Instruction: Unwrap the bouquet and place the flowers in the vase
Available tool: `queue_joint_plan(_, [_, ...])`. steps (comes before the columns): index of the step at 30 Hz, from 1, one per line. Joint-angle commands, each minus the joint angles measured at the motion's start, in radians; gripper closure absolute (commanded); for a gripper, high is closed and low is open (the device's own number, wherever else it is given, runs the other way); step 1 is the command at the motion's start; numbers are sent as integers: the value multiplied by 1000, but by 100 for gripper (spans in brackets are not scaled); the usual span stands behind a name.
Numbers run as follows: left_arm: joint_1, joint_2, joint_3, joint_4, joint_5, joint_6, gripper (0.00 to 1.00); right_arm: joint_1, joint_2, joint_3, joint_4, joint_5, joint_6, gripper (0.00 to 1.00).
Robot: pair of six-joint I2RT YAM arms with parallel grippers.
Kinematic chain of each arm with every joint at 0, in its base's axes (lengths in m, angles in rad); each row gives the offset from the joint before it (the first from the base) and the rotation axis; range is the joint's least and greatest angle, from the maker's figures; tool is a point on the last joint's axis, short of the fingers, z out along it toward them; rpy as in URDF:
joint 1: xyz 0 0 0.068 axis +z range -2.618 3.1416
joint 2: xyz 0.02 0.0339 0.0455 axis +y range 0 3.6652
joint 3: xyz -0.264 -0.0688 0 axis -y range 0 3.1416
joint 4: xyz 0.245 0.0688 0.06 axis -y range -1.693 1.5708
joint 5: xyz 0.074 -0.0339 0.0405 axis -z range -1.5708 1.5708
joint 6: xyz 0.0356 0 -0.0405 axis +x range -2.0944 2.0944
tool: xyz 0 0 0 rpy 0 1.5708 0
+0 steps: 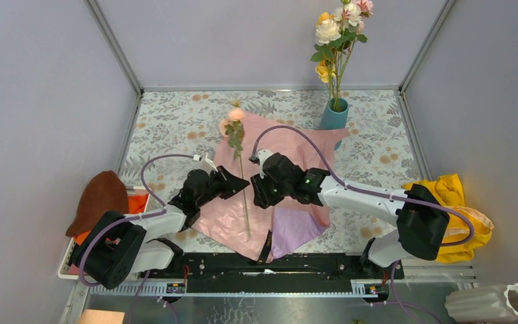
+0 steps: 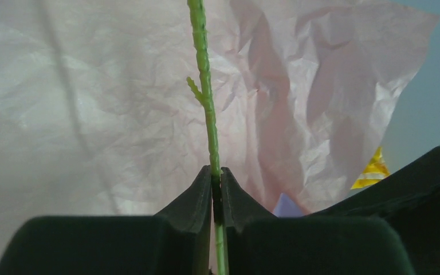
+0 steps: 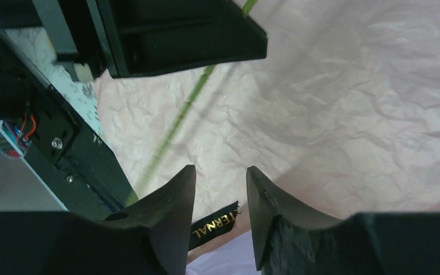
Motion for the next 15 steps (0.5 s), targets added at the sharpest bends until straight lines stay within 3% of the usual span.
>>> queue_joint_plan(1, [0, -8, -6, 11, 39, 95, 100, 3, -79, 103, -35, 145, -17, 48])
queue_joint_plan(4, [-3, -34, -5, -5, 62, 128, 100, 3, -116, 143, -39, 230, -20, 36])
queue_joint_plan(7, [-9, -78, -8, -33, 67, 156, 100, 1, -140, 168, -31, 330, -5, 32])
queue_joint_plan(11, [-14, -137, -11, -78, 53, 165, 100, -34, -85, 218, -44, 342, 38, 35])
queue_joint_plan(15, [-17, -178, -7, -115, 44, 167, 100, -97, -28, 206, 12, 245, 118, 45])
